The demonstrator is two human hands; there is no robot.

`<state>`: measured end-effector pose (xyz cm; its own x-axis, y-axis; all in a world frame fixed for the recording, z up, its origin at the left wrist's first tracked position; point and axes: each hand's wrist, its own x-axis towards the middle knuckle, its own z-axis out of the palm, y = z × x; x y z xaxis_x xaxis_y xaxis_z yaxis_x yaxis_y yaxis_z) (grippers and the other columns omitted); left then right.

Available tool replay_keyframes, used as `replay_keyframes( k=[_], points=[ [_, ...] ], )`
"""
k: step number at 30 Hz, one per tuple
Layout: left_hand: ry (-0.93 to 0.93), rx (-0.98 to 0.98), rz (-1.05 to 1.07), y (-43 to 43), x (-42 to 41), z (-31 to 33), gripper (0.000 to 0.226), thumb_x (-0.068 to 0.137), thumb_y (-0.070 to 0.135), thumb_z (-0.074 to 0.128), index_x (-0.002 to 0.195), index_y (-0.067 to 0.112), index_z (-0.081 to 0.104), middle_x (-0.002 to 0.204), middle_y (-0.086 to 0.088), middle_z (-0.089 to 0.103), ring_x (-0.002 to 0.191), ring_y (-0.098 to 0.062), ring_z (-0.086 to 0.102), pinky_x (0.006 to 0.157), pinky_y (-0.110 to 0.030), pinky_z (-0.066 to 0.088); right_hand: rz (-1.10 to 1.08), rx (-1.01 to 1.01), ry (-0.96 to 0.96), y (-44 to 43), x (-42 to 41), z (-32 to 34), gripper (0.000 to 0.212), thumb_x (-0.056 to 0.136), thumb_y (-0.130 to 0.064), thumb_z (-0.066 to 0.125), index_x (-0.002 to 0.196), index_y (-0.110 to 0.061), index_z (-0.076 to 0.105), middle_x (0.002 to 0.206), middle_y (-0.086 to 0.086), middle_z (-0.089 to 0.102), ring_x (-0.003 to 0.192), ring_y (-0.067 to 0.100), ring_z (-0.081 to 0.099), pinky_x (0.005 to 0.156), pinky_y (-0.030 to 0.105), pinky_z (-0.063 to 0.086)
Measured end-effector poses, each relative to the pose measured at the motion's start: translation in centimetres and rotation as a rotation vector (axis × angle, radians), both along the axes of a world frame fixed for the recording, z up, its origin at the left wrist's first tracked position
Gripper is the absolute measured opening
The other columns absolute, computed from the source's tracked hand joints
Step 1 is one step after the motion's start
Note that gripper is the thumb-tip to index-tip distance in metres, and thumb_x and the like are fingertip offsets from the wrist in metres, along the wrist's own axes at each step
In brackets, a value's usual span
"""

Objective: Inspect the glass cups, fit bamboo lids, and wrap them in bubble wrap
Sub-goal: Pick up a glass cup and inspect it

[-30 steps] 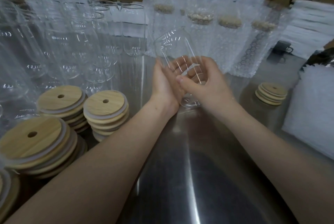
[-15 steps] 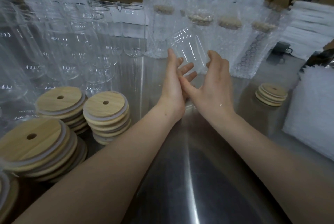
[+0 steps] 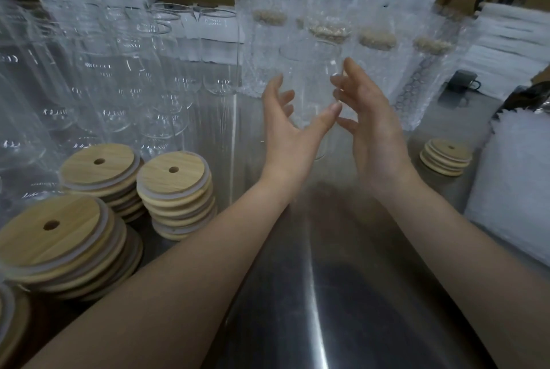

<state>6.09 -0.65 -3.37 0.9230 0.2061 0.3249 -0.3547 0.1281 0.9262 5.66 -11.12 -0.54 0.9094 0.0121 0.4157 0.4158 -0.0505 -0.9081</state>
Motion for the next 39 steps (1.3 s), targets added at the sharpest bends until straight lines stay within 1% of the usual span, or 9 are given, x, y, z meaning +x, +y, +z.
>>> replay_keyframes(
  k=[4,8,13,20,24,28,32,35,39],
  points=[
    [-0.119,0.193,0.089,0.0,0.0,-0.3,0.091,0.079,0.028,0.081,0.150,0.021,0.024,0.146,-0.002,0.037,0.134,-0.012,0.039,0.114,-0.038,0.034,0.031,0.119,0.025,0.0,-0.2,0.4,0.049,0.095,-0.049,0.040,0.139,-0.031,0.045,0.135,-0.005,0.058,0.124,0.007,0.056,0.099,0.030,0.047],
    [-0.210,0.315,0.160,0.3,0.0,-0.6,0.093,0.077,0.033,0.080,0.151,0.021,0.024,0.135,0.009,0.037,0.132,-0.012,0.040,0.112,-0.046,0.035,0.050,0.166,0.034,-0.1,-0.5,0.5,0.031,0.101,-0.037,0.042,0.130,-0.032,0.051,0.133,-0.001,0.059,0.122,0.012,0.059,0.100,0.034,0.050],
    [-0.273,0.398,0.189,0.6,0.1,-0.7,0.094,0.076,0.034,0.079,0.152,0.024,0.024,0.135,0.020,0.031,0.133,-0.012,0.041,0.110,-0.046,0.037,0.074,0.276,0.105,-0.6,-0.3,0.7,0.028,0.101,-0.029,0.049,0.126,-0.024,0.060,0.124,0.001,0.065,0.120,0.020,0.061,0.100,0.040,0.050],
    [-0.300,0.521,0.218,0.6,-0.3,-0.7,0.096,0.074,0.038,0.080,0.151,0.034,0.022,0.130,0.010,0.037,0.127,-0.018,0.046,0.104,-0.049,0.043,0.082,0.399,0.210,-1.2,0.2,0.8,0.015,0.098,-0.026,0.056,0.108,-0.018,0.063,0.111,0.003,0.069,0.110,0.025,0.066,0.088,0.040,0.053],
    [-0.336,0.678,0.235,0.9,-0.3,-0.5,0.094,0.079,0.041,0.078,0.148,0.036,0.014,0.140,-0.008,0.045,0.128,-0.021,0.045,0.104,-0.049,0.041,0.045,0.430,0.236,-1.6,0.4,0.7,0.013,0.098,-0.028,0.058,0.101,-0.016,0.061,0.105,0.003,0.072,0.107,0.027,0.069,0.097,0.049,0.051],
    [-0.328,0.835,0.262,0.7,-0.6,-0.3,0.085,0.081,0.049,0.071,0.143,0.042,0.014,0.137,-0.010,0.045,0.125,-0.026,0.045,0.105,-0.052,0.035,0.003,0.472,0.274,-2.0,0.6,0.5,0.019,0.098,-0.033,0.058,0.095,-0.014,0.057,0.090,0.002,0.073,0.098,0.027,0.073,0.094,0.056,0.053],
    [-0.343,0.989,0.298,0.6,-0.7,-0.6,0.085,0.079,0.042,0.076,0.148,0.041,0.027,0.141,-0.009,0.043,0.130,-0.028,0.042,0.106,-0.058,0.029,-0.001,0.508,0.353,-2.3,1.0,0.4,0.027,0.095,-0.039,0.061,0.089,-0.014,0.052,0.083,0.003,0.069,0.091,0.025,0.073,0.083,0.050,0.058],
    [-0.355,1.086,0.336,0.6,-0.8,-0.6,0.083,0.079,0.039,0.076,0.149,0.040,0.032,0.145,-0.007,0.041,0.135,-0.027,0.038,0.107,-0.061,0.027,0.003,0.477,0.376,-2.2,1.1,0.5,0.033,0.093,-0.045,0.061,0.092,-0.014,0.049,0.087,0.005,0.065,0.095,0.025,0.070,0.091,0.054,0.054],
    [-0.357,1.121,0.374,0.6,-0.7,-0.6,0.083,0.079,0.036,0.075,0.150,0.041,0.032,0.146,-0.004,0.040,0.135,-0.027,0.037,0.108,-0.062,0.025,0.026,0.402,0.352,-1.9,0.9,0.6,0.032,0.091,-0.047,0.062,0.084,-0.018,0.052,0.086,0.003,0.061,0.096,0.021,0.065,0.095,0.050,0.051]
  ],
)
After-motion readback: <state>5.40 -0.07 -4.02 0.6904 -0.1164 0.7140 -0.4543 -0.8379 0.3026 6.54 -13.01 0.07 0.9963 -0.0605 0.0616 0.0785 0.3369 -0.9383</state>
